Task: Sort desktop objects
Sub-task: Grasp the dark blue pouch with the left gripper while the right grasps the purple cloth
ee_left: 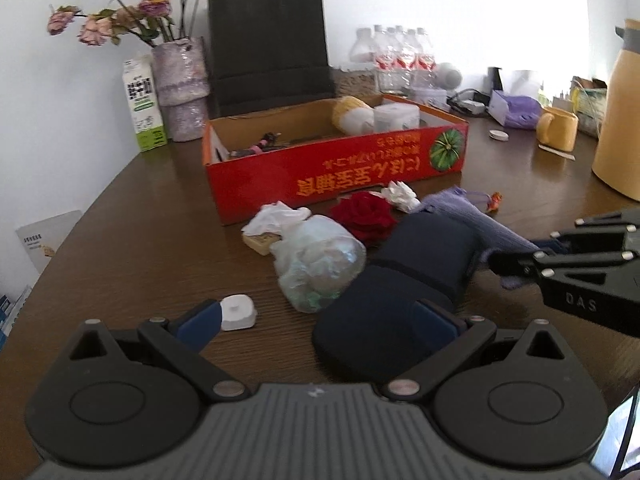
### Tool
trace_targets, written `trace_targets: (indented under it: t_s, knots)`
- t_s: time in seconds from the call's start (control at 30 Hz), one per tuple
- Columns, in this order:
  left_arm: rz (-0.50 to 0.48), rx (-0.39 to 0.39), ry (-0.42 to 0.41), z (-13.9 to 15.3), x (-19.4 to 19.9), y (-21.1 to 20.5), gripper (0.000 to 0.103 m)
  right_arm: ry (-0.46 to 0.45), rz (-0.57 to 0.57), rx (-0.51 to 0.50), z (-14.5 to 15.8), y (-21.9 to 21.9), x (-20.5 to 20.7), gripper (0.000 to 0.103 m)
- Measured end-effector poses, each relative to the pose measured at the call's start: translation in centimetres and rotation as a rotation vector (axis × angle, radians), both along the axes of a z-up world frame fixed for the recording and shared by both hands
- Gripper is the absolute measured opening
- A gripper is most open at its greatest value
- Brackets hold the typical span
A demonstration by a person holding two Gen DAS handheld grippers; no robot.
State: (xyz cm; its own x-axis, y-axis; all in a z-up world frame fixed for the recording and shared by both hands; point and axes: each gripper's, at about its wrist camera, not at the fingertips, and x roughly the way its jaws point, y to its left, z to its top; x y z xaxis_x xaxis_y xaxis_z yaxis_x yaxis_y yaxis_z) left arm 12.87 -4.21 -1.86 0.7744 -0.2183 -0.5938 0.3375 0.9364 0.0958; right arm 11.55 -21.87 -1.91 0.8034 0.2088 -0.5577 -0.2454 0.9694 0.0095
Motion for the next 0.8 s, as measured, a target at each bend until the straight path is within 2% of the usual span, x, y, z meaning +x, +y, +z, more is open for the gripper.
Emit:
trace_targets:
  t_s: [0.33,0.8]
  knots:
    - [-0.093,0.011,0.056,-0.8,1.9,-2.7,0.103,-0.014,0.007,0.0,0.1,-0.7,1.1,0.008]
    - [-0.127,0.039,0.087,-1.5,2.9,-5.4,0.103,-0.066,-0.093,-0.023,0.8,-3.9,0.4,0.008]
